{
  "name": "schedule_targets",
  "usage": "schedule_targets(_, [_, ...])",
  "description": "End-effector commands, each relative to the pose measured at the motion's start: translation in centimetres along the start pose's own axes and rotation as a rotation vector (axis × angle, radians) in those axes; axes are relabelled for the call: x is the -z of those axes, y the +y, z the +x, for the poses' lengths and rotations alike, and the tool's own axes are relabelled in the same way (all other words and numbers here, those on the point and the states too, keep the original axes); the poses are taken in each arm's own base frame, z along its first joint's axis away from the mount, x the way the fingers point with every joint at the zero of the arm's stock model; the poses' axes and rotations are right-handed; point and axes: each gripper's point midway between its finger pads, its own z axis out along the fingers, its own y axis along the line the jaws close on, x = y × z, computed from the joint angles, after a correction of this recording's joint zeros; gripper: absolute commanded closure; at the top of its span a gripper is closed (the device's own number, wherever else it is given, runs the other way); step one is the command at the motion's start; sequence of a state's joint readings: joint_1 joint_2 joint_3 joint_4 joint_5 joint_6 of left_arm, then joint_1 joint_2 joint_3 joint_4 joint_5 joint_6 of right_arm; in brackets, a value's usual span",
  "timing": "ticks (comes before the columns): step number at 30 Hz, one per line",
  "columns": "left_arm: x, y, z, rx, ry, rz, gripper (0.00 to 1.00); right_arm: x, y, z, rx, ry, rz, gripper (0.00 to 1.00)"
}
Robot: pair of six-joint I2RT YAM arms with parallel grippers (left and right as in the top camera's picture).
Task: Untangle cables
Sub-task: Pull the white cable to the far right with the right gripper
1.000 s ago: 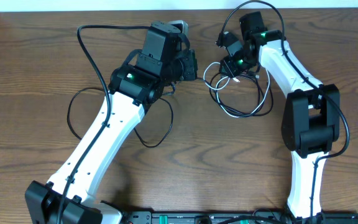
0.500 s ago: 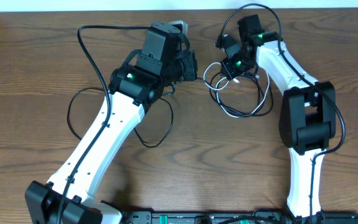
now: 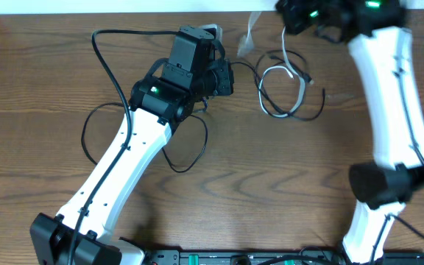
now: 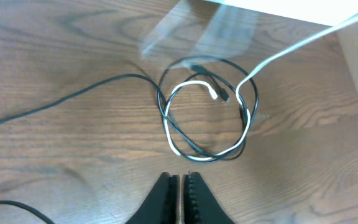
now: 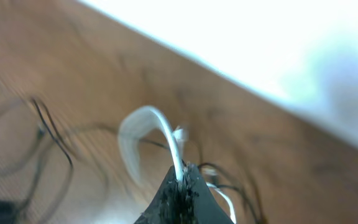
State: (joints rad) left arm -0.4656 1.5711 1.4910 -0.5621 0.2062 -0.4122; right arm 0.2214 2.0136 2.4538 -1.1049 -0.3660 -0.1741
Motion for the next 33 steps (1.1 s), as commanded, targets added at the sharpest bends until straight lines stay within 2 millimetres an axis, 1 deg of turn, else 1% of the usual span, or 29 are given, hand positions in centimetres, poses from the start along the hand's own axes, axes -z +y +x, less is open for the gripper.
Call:
schedule_targets(1, [-0.8,0.6,0.0,-0.003,0.006,-0.021,0.78,4.3,0.4,-2.5,-0.045,-0.096,0.011,0.99])
schedule_targets(3, [-1.3,0.8,0.2,-0.001,0.018,-0.027,0.67,6.7,1.0,-4.0,-0.036,-0.158,0.009,0.99])
schedule_targets(5, [-2.0,1.1,0.6,0.002,0.034,-0.036,0.6,8.9,1.5,-5.3,-0.029,-0.22,0.019,0.99])
schedule_targets(7, [-2.8,1.5,1.0,0.005,0.053,-0.045,0.56,11.1,2.0,-6.8,-0.009,-0.289,0.029,0.99])
schedule_targets(10, [-3.8,1.9,1.5,0.009,0.077,-0.057,0.54,13.8,2.8,-8.7,0.021,-0.382,0.039,0.99])
schedule_targets(12, [-4.4,2.2,1.9,0.011,0.092,-0.064,0.5,15.4,3.1,-9.8,0.029,-0.439,0.047,0.99])
schedule_targets(16, [-5.5,2.9,2.7,0.017,0.125,-0.082,0.37,17.7,3.5,-11.5,0.063,-0.53,0.071,0.99])
schedule_targets(19, [-6.1,3.2,3.2,0.02,0.142,-0.091,0.33,18.8,3.1,-12.4,0.075,-0.578,0.103,0.99])
schedule_targets(24, [-6.7,3.5,3.6,0.022,0.158,-0.099,0.3,20.5,2.3,-14.1,0.104,-0.667,0.136,0.99])
schedule_targets(30, [-7.3,3.8,4.0,0.024,0.172,-0.107,0.29,24.3,-0.1,-16.6,0.108,-0.823,0.212,0.99])
schedule_targets(31, [-7.4,3.9,4.1,0.025,0.175,-0.108,0.29,24.9,-0.6,-16.9,0.114,-0.848,0.236,0.99])
schedule_targets(33, [-7.6,4.0,4.3,0.026,0.181,-0.111,0.29,26.3,-2.2,-17.4,0.105,-0.891,0.316,0.99])
